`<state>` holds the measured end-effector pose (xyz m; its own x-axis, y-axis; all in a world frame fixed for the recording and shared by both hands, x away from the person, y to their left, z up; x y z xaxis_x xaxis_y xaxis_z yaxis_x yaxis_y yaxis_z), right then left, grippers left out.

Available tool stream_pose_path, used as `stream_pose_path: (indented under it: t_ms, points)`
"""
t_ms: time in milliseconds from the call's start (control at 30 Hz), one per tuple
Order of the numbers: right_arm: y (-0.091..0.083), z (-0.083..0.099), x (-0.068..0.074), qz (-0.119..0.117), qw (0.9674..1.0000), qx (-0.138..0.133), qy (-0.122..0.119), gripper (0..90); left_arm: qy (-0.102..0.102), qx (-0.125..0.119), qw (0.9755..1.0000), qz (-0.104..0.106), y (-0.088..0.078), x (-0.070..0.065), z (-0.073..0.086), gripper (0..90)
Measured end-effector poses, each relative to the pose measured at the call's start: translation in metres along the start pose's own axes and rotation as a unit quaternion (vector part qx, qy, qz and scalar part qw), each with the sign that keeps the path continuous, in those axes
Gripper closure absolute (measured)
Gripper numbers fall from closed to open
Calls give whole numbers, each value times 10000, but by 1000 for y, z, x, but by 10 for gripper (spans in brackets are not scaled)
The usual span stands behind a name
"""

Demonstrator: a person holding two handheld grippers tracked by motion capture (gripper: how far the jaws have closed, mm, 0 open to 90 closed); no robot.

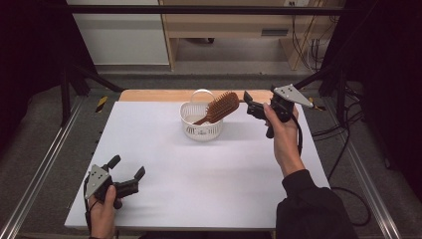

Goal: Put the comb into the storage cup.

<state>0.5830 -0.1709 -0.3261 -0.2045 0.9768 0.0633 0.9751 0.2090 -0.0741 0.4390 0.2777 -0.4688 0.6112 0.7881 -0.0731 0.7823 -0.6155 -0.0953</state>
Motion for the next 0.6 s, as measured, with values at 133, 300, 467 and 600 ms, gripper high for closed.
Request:
stream_pose_path:
  t_ms: [133,300,467,600]
  points:
    - [-3,-1,-4,53,10000,12,-16,25,-11,-12,10000,-4,0,1,0,11]
    - [-6,-1,-8,64,10000,29,-28,25,-16,-11,10000,-14,-1,1,0,11]
    - [-10,1,-13,45,10000,57,-65,21,11,-24,10000,-33,-2,1,-1,11]
    - [-13,3,-18,20,10000,48,-81,13,-5,-32,10000,-17,-3,2,-1,11]
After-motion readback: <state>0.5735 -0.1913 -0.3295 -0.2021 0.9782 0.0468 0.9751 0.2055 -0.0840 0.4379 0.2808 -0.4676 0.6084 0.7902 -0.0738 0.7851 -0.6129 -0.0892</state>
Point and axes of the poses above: each handheld gripper's, and its own axes: y roughly forward along the jaws, z roughly out of its underside, x roughly to its left, the point moved 3 cm from there along y, roughly forward along the jaws, and after that the axes turned 11 degrees about z, right-handed, at the moved point
